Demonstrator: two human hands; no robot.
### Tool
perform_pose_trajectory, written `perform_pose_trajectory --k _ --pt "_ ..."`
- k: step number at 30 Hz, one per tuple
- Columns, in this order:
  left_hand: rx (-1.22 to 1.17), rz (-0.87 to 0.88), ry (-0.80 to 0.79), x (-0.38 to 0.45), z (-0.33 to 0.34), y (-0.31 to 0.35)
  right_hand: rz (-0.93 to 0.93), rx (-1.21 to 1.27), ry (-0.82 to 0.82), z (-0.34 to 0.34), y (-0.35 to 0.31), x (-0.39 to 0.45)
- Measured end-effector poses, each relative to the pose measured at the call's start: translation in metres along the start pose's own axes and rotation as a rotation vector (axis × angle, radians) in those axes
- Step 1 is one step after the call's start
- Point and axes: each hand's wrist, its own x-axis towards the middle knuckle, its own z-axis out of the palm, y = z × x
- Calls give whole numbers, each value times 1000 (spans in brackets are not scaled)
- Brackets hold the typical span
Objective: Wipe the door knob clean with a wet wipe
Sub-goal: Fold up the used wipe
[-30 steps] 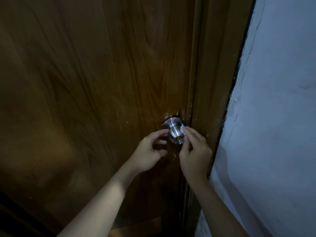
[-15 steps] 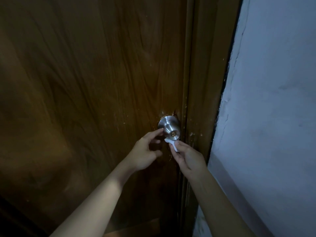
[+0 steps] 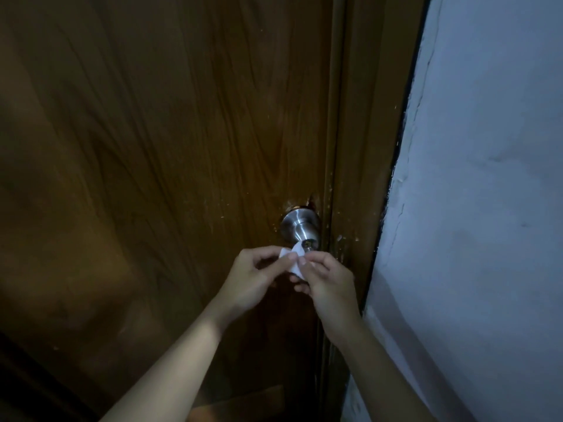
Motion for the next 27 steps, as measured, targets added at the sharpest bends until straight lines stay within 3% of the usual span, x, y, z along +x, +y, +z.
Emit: perform_pose_trajectory --k 5,10,12,15,19,23,27 --pt "118 137 284 -10 -6 -3 -133 -245 -95 11 11 -7" --pt "267 259 54 -26 1 8 -254 -562 -240 19 20 -5" --pt "313 296 55 -30 5 9 -318 -681 -235 23 23 -7" --pt "315 236 190 -31 -1 7 -405 -824 -171 24 22 -13" --pt "356 102 277 -37 -14 3 -593 -972 -228 29 25 -28" --pt "299 63 345 -61 -23 8 -599 -766 -122 42 22 -59" --pt "268 -14 351 -101 -27 17 -324 -456 -47 53 9 -101"
